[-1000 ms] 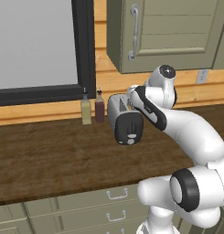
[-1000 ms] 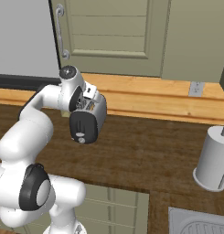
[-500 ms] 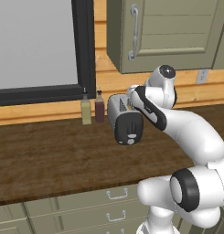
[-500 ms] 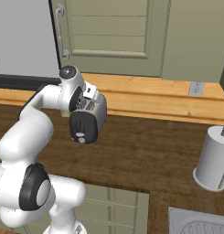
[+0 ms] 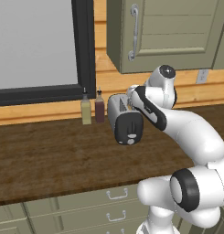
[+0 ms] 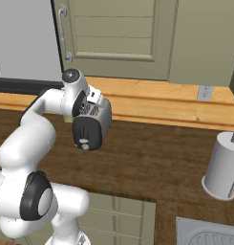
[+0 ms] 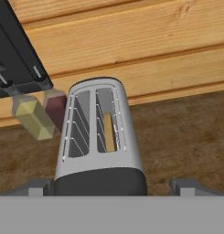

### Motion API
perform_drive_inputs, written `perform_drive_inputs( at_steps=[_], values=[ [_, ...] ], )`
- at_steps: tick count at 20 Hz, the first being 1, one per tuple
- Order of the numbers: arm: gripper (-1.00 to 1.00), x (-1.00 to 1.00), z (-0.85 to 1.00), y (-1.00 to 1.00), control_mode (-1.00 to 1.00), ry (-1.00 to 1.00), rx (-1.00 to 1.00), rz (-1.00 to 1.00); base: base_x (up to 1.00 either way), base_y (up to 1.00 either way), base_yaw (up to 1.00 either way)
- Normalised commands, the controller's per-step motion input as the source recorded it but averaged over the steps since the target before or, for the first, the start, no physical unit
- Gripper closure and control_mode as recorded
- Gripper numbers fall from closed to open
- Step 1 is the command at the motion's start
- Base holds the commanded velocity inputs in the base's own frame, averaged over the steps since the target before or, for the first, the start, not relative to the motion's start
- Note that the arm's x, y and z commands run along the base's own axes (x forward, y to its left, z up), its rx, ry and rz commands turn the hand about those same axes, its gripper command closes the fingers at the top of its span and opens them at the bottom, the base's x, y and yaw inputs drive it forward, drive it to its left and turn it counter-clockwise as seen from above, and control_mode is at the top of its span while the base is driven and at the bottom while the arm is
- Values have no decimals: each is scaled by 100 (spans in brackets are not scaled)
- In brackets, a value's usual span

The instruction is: Start the toaster. Once the lever pops up, take the bread to the plate on the dining counter.

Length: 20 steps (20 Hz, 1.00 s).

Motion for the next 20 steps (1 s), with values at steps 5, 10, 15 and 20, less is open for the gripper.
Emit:
perform_drive_inputs(
  at_steps=[5, 10, 15, 20],
  values=[
    [-100, 0, 0, 0, -100, 0, 0, 0, 0, 0, 0],
    [-100, 0, 0, 0, -100, 0, 0, 0, 0, 0, 0],
    [-100, 0, 0, 0, -100, 0, 0, 0, 0, 0, 0],
    [-100, 0, 0, 0, -100, 0, 0, 0, 0, 0, 0]
  ],
)
